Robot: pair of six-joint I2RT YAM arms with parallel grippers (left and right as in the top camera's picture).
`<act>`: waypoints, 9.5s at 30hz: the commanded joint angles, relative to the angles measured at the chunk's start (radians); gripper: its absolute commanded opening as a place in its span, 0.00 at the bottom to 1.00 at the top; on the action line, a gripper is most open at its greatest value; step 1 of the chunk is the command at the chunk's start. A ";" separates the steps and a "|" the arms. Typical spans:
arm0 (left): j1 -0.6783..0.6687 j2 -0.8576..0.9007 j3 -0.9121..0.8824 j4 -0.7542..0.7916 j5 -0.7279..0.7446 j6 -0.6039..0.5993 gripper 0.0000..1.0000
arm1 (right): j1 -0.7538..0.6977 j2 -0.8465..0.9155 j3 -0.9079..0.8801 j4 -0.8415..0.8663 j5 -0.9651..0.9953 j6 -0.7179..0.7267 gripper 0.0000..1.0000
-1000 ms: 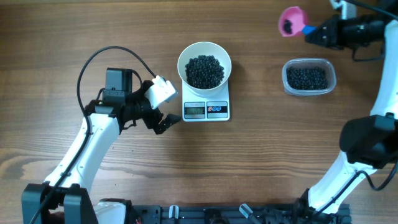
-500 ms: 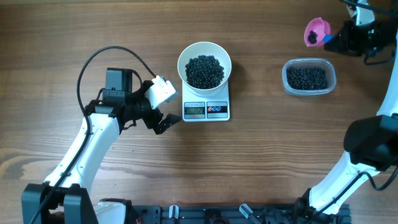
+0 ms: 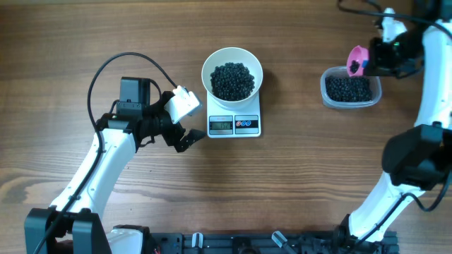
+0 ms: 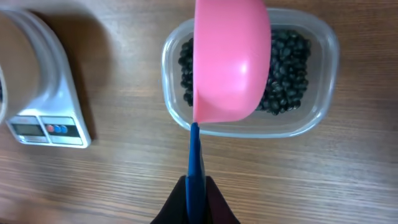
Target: Scoop item into bowl and weigh 150g on scale
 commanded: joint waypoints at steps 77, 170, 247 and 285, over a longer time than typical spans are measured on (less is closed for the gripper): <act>-0.002 0.008 -0.011 0.003 0.023 -0.003 1.00 | 0.694 0.171 -0.018 0.338 0.197 0.010 0.04; -0.002 0.008 -0.011 0.003 0.023 -0.003 1.00 | 0.335 -0.144 -0.370 0.157 0.651 0.361 0.04; -0.002 0.008 -0.011 0.003 0.023 -0.003 1.00 | 0.062 -0.734 -0.365 0.213 0.037 0.389 1.00; -0.002 0.008 -0.011 0.003 0.023 -0.003 1.00 | 0.062 -1.950 -2.085 1.729 0.041 0.079 1.00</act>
